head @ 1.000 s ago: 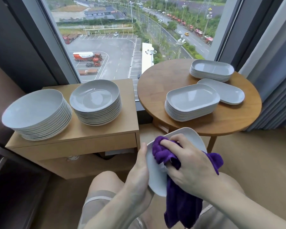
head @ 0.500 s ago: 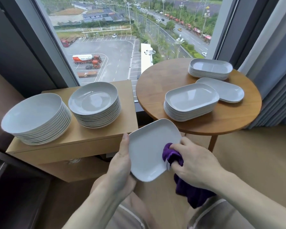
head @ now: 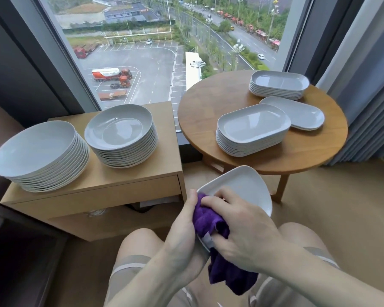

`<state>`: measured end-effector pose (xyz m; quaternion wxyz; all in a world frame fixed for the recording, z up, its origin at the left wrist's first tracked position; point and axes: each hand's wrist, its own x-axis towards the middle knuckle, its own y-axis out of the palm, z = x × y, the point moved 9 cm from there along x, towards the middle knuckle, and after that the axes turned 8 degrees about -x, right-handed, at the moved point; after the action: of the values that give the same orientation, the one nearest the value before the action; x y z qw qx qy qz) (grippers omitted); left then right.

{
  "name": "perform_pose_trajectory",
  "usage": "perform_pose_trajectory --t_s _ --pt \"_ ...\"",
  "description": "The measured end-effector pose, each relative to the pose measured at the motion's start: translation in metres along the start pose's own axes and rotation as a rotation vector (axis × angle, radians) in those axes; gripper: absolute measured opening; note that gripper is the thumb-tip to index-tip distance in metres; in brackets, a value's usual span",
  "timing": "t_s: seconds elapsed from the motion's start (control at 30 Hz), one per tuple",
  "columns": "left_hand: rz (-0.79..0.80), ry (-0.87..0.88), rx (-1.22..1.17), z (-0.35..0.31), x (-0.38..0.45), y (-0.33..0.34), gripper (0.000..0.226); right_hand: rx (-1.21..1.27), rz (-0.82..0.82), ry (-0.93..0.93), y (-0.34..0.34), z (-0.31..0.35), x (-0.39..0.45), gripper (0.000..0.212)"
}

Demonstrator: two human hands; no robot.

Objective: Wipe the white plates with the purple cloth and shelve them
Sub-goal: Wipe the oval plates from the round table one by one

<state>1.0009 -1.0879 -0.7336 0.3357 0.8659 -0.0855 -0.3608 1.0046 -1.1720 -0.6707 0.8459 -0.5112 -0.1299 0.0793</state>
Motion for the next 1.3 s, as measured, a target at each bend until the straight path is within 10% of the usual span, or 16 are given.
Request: perform_pose_trajectory --t_s 0.37,0.77,1.3 --pt "-0.048 0.163 0.212 -0.028 -0.003 -0.005 0.060 -0.157 0.018 0.423 -0.021 -0.110 0.019 0.034" --pt "-0.185 0.236 0.101 -0.052 0.000 -0.023 0.066 -0.064 0.230 0.074 0.020 -0.019 0.005 0.032" --pt "-0.031 0.125 0.079 -0.011 -0.001 0.001 0.056 0.014 -0.108 0.140 -0.011 -0.019 0.008 0.050"
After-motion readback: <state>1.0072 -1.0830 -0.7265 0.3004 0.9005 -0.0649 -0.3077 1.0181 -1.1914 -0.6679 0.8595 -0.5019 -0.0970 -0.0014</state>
